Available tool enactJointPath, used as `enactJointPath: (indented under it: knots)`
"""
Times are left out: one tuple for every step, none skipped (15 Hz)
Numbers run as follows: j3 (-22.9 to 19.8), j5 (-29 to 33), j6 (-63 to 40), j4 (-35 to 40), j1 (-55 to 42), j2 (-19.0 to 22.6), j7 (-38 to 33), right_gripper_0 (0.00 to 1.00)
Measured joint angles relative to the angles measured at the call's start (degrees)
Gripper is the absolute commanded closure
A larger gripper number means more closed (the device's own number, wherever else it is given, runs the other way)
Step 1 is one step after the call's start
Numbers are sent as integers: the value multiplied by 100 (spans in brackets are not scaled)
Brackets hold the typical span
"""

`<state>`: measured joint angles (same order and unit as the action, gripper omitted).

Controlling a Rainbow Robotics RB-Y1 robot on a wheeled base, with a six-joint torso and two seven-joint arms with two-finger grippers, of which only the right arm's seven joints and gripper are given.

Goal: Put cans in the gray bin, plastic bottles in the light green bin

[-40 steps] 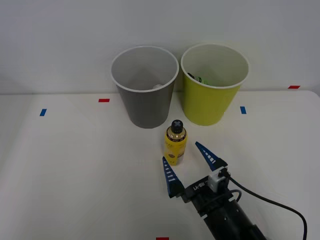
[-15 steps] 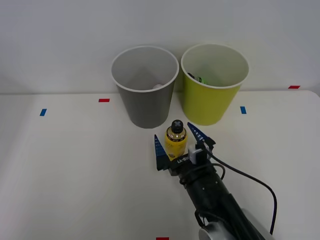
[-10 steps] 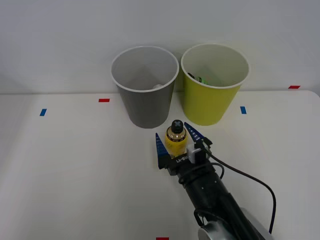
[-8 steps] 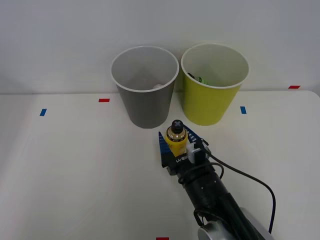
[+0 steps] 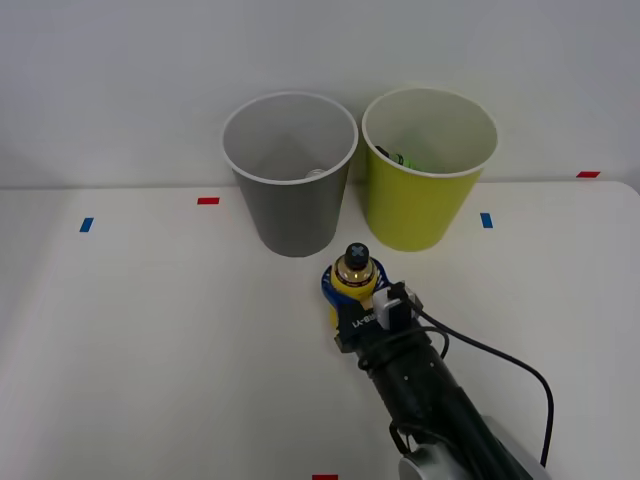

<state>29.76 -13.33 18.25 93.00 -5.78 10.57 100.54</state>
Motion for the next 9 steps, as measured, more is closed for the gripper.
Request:
enactJointPath:
  knots:
    - [55,-19,84,6,2,125,-30,100]
    - [109,-29,165,28,5,245,-61,100]
    - [170,-38,221,71,6,369,-86,100]
    - [232,-50,346,105,6,453,-105,100]
    - [262,-60,469,137,7,488,-124,100]
    - [271,-67,510,201,7,478,-144,100]
    - [274,-70,522,290,2,446,-164,100]
    - [275,-73,527,425,-25,421,-186,100]
    - [275,-80,528,597,-91,412,-206,100]
